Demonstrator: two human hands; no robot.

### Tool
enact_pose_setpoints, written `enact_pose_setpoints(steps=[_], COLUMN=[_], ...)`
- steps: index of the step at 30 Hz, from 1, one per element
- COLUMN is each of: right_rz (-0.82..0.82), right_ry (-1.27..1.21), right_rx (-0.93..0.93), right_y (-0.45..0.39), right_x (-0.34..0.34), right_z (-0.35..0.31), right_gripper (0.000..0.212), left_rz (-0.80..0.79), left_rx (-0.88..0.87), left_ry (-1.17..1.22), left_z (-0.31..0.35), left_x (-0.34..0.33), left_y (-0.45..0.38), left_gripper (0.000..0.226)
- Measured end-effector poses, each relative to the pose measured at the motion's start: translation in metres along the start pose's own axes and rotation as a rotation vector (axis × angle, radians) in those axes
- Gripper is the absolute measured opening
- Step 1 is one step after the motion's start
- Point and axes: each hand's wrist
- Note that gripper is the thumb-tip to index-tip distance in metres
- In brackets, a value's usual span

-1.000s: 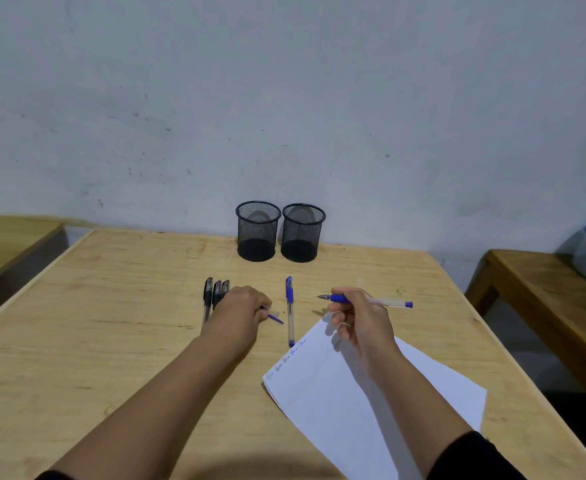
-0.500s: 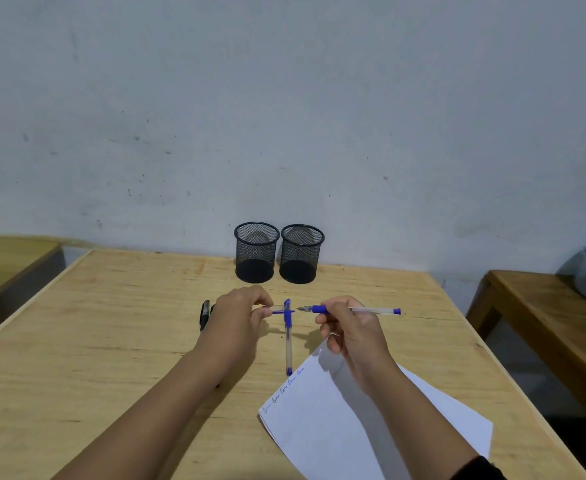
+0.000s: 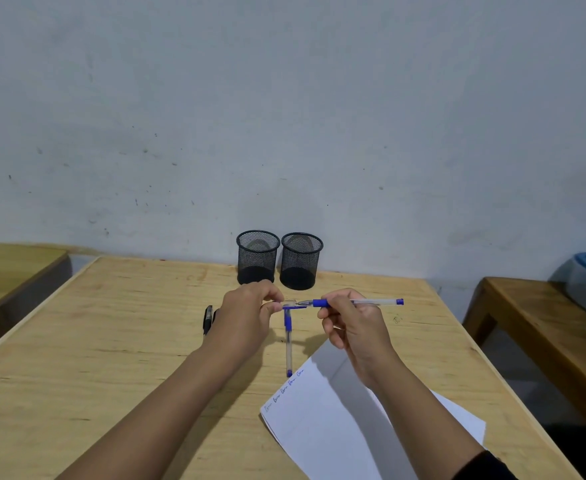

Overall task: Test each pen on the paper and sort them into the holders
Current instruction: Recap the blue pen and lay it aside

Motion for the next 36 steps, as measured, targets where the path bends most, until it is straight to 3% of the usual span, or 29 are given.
enact_pose_setpoints(steps=[11,24,28,30,33,36], right_rz=[-0.035,-0.1,-0.028,-0.021,-0.041,-0.04], right_ry=[0.034,0.211,0.076,0.062,0.259,0.443], right_rx=[0.018,0.08,0.124,0.102,0.081,0.045], right_y=[0.008,0.016,0.015,0.02,0.034,0.044], right_x=[-0.003,-0.009,-0.001,0.005,0.009,0.005], right_z=[-0.002,-0.006,-0.018,-0.02,-0.01,0.007], right_gripper=[0.015,0.018,0.013,0.009,0.008,0.004], left_rz=[-0.038,0.045,0.04,0.021,-0.027,-0.065], left_rx=[-0.014,0.044,0.063,0.104,0.193,0.21], left_ry=[0.111,0.208,0.232,0.365,0.659,0.725], left_z=[0.015,0.011,0.004,0.0,0.0,0.003], left_x=[-0.003,-0.004,0.013,0.021,0.024,0.015], left_y=[0.01,0.026,0.012,0.004,-0.007,-0.012], left_gripper=[0.011,0.023,0.023,0.023,0.025,0.028])
Point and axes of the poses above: each hand's wrist, its own y-axis away from the middle knuckle, its own x-axis out of the back of the hand, z = x × y, and after that the axes turned 1 degree about y, right-handed
